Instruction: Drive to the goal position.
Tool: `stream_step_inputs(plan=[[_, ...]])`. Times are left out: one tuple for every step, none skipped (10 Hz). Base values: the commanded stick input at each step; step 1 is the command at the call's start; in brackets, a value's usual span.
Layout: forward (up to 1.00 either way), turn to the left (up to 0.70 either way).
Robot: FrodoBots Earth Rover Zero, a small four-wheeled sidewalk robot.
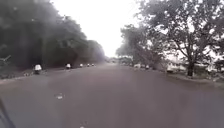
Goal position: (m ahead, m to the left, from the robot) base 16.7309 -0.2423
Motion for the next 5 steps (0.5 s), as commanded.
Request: stream_step_inputs(plan=[[1.0,0.0],[1.0,0.0],[1.0,0.02],[1.0,0.03],[1.0,0.03]])
